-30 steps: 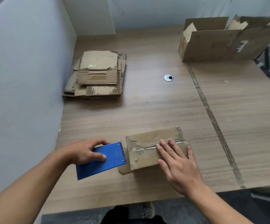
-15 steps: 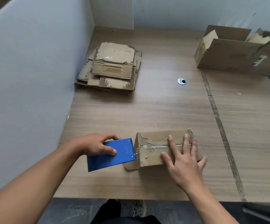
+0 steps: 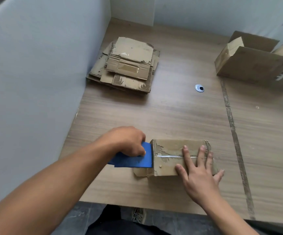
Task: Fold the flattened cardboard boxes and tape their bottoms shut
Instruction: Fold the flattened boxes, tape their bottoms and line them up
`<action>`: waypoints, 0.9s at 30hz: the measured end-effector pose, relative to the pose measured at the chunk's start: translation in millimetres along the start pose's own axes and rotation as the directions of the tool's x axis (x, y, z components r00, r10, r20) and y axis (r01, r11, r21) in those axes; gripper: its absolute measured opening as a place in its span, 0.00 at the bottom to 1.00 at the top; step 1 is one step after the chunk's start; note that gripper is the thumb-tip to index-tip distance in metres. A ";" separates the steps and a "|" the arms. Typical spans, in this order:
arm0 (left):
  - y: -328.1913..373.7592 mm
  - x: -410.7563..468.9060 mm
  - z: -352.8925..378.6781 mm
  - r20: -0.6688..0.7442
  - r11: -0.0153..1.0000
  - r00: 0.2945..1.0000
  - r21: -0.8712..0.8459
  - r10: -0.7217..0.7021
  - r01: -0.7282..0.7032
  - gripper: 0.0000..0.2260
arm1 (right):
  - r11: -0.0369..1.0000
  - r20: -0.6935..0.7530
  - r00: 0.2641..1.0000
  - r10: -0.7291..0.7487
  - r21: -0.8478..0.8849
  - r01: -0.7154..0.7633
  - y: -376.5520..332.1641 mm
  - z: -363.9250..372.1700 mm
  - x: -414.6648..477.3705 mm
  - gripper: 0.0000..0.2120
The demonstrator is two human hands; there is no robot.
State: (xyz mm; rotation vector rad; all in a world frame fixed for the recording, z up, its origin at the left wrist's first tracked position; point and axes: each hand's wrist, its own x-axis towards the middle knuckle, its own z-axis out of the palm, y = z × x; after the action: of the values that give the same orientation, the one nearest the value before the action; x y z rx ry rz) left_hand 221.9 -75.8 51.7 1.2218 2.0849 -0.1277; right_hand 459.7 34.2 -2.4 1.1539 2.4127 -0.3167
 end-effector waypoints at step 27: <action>-59.8 -34.4 74.2 -0.381 0.842 0.904 -0.537 -0.193 -0.047 0.25 | 0.964 -0.259 0.930 -0.261 -0.021 0.264 -29.2 0.2 15.6 0.31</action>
State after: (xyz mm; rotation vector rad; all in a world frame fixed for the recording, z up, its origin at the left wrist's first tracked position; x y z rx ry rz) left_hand 223.5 -164.2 2.3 0.8622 2.3049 0.7115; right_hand 428.3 26.4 -9.7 0.9245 2.8081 -0.2796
